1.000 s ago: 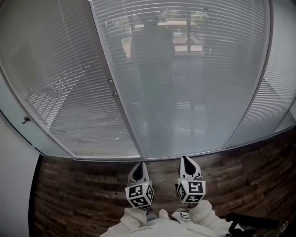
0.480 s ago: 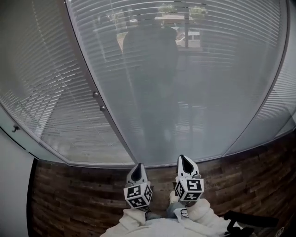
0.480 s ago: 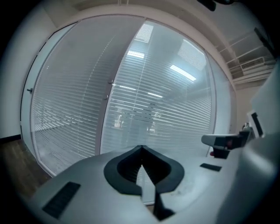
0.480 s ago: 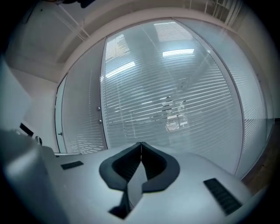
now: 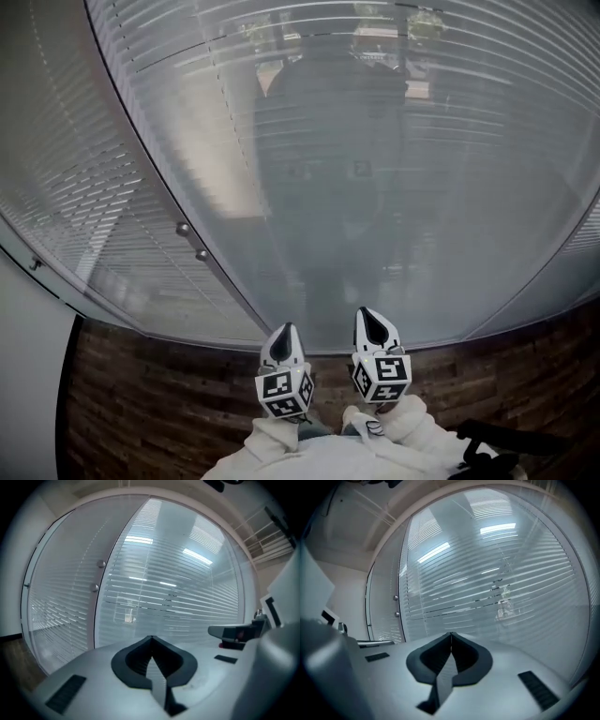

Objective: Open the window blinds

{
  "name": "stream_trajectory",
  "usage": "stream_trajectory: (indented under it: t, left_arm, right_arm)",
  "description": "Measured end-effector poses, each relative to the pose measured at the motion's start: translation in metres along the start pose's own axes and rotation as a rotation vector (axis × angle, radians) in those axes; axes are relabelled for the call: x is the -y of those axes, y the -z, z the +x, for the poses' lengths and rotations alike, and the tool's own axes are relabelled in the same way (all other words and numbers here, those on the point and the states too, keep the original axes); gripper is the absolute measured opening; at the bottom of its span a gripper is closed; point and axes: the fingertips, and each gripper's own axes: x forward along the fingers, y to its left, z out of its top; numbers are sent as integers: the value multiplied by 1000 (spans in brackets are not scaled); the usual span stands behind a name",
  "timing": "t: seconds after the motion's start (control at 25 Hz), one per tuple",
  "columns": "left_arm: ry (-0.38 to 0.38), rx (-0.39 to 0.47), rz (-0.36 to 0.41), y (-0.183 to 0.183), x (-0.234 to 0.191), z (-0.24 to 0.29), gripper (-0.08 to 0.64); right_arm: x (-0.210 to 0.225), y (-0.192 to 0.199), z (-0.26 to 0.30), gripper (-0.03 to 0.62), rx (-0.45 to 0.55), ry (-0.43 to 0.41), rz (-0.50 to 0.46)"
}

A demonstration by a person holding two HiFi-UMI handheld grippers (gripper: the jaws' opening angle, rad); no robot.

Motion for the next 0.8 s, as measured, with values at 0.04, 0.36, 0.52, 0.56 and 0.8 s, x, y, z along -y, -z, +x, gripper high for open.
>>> stream_trajectory:
  t: [0.04, 0.36, 0.52, 0.56, 0.8]
  left_arm:
    - [-1, 4, 18, -1, -5, 6, -2]
    - [-314, 96, 883, -94, -123, 36, 132]
    - [-439, 20, 1420, -128, -173, 60, 163]
    - [-437, -16, 1460, -130, -184, 65, 163]
    - [-402, -85, 1530, -131, -197, 87, 163]
  right_arm:
    - [1, 0, 8, 12, -2, -4, -3]
    - [-1, -15, 56, 12, 36, 6, 20]
    - [1, -11, 65, 12, 44, 31, 59]
    - [2, -10, 66, 12, 44, 39, 64]
    - [8, -7, 68, 12, 53, 83, 95]
